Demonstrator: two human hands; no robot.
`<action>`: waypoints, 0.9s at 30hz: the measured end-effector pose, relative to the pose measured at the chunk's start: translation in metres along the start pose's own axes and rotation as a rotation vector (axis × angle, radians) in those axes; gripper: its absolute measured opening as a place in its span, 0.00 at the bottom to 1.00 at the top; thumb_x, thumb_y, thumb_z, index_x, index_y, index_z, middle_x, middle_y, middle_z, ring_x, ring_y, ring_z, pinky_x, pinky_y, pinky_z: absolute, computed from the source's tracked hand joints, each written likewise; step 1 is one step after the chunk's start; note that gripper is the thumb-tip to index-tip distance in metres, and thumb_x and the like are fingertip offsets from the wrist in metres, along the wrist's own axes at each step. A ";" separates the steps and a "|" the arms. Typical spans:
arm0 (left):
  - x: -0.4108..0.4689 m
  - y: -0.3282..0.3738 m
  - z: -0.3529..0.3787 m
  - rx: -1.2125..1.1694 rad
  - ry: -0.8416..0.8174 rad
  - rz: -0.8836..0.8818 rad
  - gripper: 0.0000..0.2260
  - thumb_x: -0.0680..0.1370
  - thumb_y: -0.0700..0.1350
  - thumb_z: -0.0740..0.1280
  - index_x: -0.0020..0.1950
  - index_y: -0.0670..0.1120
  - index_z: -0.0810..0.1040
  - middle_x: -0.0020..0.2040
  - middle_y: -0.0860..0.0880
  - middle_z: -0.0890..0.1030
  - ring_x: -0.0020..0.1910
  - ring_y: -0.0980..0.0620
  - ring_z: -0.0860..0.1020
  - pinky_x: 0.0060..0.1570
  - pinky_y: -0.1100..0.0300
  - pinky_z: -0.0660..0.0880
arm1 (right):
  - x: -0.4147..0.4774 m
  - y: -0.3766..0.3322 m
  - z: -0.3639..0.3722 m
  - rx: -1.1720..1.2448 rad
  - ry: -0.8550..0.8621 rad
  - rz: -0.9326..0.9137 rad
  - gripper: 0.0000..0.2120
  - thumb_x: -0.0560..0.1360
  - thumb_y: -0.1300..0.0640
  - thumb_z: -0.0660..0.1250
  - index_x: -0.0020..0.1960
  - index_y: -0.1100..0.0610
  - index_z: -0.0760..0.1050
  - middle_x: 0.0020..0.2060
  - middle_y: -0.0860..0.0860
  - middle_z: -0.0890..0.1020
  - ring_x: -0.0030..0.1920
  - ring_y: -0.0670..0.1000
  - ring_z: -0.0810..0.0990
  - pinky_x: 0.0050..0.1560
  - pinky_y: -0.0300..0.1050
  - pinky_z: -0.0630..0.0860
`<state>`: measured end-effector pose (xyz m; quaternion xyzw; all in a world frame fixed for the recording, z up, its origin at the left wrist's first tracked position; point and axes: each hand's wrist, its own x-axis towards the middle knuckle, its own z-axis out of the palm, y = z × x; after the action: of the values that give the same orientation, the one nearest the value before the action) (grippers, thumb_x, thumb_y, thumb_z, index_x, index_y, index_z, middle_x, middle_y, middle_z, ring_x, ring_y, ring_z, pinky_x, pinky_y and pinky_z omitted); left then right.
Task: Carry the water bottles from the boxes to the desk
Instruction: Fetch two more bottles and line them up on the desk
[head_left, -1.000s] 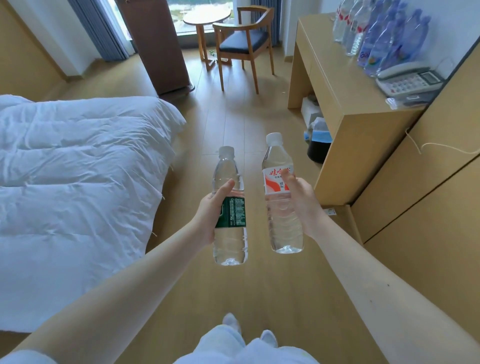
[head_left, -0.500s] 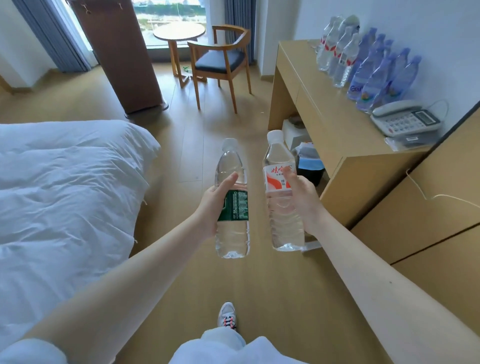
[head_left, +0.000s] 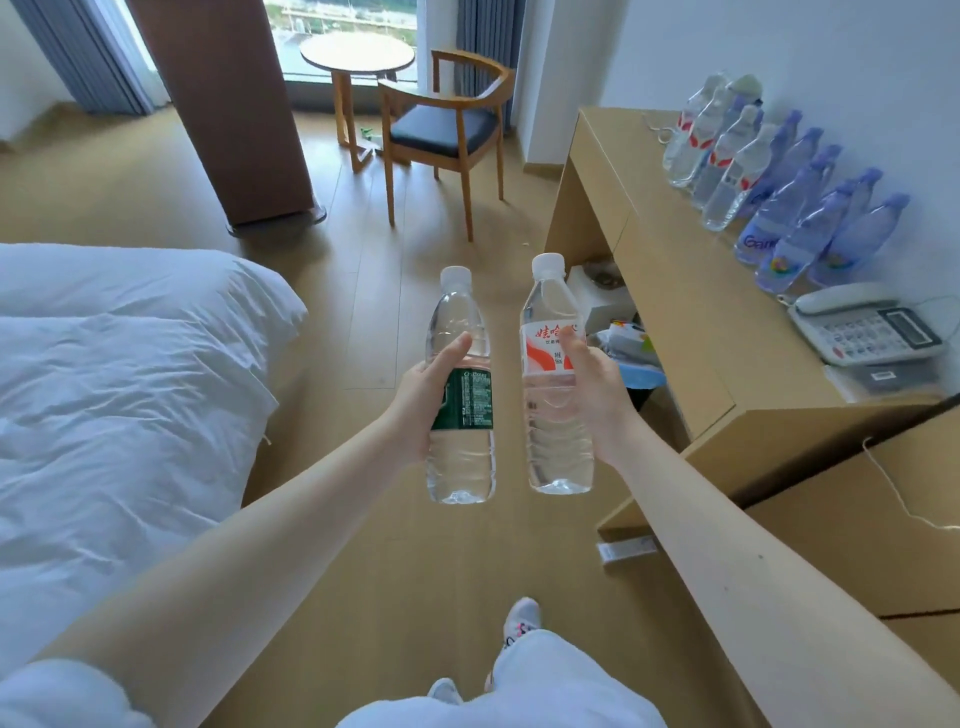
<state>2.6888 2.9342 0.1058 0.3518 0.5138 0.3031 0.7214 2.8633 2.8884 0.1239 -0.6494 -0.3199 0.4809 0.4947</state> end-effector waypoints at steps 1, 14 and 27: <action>0.008 0.006 0.000 -0.002 0.003 0.007 0.24 0.74 0.61 0.68 0.57 0.42 0.78 0.42 0.44 0.83 0.38 0.45 0.82 0.38 0.55 0.79 | 0.011 -0.001 0.002 0.003 -0.005 0.000 0.20 0.79 0.41 0.60 0.58 0.57 0.76 0.45 0.50 0.83 0.45 0.48 0.81 0.40 0.40 0.77; 0.150 0.114 0.028 0.059 0.117 0.038 0.20 0.75 0.60 0.67 0.54 0.44 0.78 0.40 0.44 0.83 0.36 0.46 0.82 0.39 0.54 0.80 | 0.197 -0.058 0.003 0.025 -0.092 -0.018 0.24 0.78 0.40 0.60 0.58 0.61 0.75 0.48 0.55 0.82 0.44 0.51 0.82 0.30 0.37 0.78; 0.303 0.218 0.119 0.088 -0.006 0.096 0.24 0.70 0.61 0.69 0.56 0.44 0.77 0.40 0.45 0.82 0.34 0.49 0.82 0.32 0.58 0.78 | 0.349 -0.137 -0.063 0.118 0.013 -0.121 0.19 0.80 0.44 0.59 0.52 0.59 0.78 0.41 0.51 0.83 0.40 0.49 0.82 0.37 0.36 0.79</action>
<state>2.8735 3.2770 0.1515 0.4084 0.5068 0.3134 0.6915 3.0473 3.2201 0.1502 -0.6016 -0.3266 0.4638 0.5625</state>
